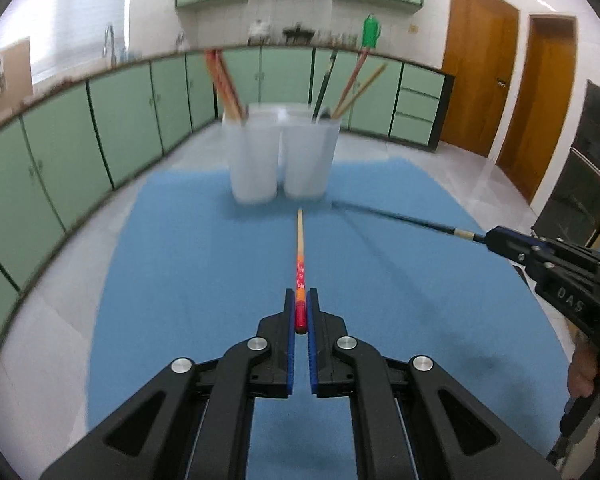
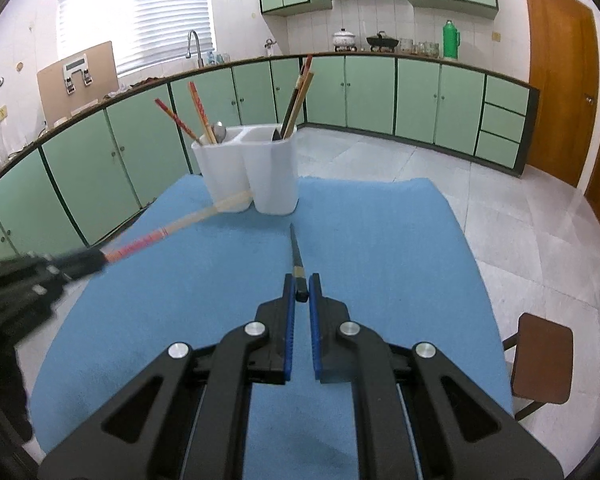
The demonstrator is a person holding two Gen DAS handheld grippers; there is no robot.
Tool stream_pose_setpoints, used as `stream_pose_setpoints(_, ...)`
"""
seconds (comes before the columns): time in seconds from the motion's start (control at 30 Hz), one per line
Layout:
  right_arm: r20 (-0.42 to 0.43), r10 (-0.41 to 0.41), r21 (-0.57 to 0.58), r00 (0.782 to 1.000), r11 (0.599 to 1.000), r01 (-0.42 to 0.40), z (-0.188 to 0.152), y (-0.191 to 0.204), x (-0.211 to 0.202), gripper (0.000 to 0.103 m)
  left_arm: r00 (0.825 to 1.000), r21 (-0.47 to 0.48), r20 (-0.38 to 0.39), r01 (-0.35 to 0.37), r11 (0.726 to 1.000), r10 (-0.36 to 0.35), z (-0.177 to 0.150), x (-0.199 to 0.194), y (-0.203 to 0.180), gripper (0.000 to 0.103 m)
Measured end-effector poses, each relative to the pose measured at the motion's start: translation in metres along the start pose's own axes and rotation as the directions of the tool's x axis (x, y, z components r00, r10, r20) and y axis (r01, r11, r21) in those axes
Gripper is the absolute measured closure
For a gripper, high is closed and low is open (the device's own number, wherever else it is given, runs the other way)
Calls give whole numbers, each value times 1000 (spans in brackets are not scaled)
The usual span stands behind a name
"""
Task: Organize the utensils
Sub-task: 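Lift both chopsticks and carry them above the white holder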
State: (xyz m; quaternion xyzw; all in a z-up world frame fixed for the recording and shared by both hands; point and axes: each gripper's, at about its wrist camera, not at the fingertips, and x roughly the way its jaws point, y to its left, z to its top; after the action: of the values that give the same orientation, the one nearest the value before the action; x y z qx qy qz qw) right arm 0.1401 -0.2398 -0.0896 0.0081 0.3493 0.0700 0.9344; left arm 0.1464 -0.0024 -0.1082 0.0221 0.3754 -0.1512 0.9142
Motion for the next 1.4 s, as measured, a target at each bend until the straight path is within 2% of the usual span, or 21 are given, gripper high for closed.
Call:
stream_pose_setpoints(0.07,-11,-1,-4,1000,1000,1,-4,1,1,97,1000,-4,3,1,1000,-1,-2,-3,2,98)
stream_pose_setpoints(0.23,-4,0,0,1000,1000,0,-2,-1,0,97,997,10,78,-18,1000,18,14,-29,4,98)
stream_pose_setpoints(0.47,24,0,-11,1000,1000,0,5,0,-5,97,981,35,191,-22,999,15,43,-67,6,98)
stream_pose_setpoints(0.67,49,13,-33,999,999,-12,17,3,-12,97,975,58,224,-16,998,3,55,-72,1,98)
stream_pose_setpoints(0.87,60,77,-27,995,997,-75,53,3,-15,97,972,74,234,4,997,-21,74,-62,2,98)
stream_pose_setpoints(1.1,70,139,-57,988,989,-135,116,6,-13,97,969,90,245,22,996,-43,104,-46,4,98)
stream_pose_setpoints(1.4,60,151,-132,987,981,-142,163,17,-5,97,962,105,269,28,994,-55,131,-37,9,98)
